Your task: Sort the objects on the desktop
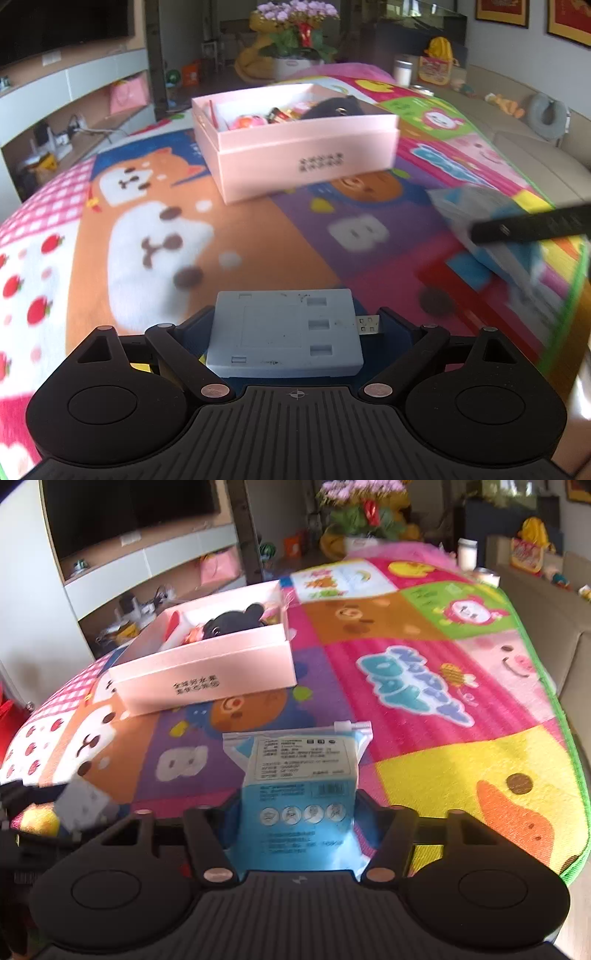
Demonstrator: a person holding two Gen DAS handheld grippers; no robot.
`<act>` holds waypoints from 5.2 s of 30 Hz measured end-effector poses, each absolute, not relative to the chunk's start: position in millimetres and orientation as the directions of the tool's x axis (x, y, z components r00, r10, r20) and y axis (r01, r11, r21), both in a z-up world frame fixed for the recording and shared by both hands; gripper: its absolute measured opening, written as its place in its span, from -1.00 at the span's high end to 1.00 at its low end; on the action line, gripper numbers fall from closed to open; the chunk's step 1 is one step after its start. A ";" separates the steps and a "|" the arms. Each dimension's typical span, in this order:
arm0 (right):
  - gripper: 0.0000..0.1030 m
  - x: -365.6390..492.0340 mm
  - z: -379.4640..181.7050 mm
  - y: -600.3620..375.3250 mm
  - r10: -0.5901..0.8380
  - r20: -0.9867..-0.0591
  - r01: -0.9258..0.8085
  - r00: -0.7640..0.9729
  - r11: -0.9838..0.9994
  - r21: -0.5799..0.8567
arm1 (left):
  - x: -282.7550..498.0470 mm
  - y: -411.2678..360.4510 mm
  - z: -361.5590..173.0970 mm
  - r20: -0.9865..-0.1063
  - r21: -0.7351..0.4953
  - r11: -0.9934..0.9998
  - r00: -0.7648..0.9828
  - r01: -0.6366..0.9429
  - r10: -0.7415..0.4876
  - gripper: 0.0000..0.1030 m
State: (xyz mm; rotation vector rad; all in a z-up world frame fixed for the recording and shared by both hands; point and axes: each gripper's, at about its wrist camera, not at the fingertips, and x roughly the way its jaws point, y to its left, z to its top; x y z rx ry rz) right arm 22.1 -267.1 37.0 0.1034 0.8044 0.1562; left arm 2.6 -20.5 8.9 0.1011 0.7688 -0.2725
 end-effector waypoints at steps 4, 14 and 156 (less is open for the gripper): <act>-0.07 17.8 52.8 -266.3 0.268 -0.727 -0.175 0.633 0.963 0.203 | -8.4 -17.2 20.0 -0.690 -0.025 0.954 0.685 0.298 -0.232 -0.84; -0.07 3.4 178.6 -287.4 0.237 -0.425 -0.186 0.873 0.970 0.159 | 78.9 -24.1 114.0 -0.427 0.027 0.965 0.875 0.262 -0.225 -0.84; -1.00 98.4 33.5 -248.7 0.120 -0.378 -0.069 0.918 0.987 0.145 | 141.0 -27.5 82.3 -0.512 -0.037 0.967 0.826 0.251 -0.234 -0.96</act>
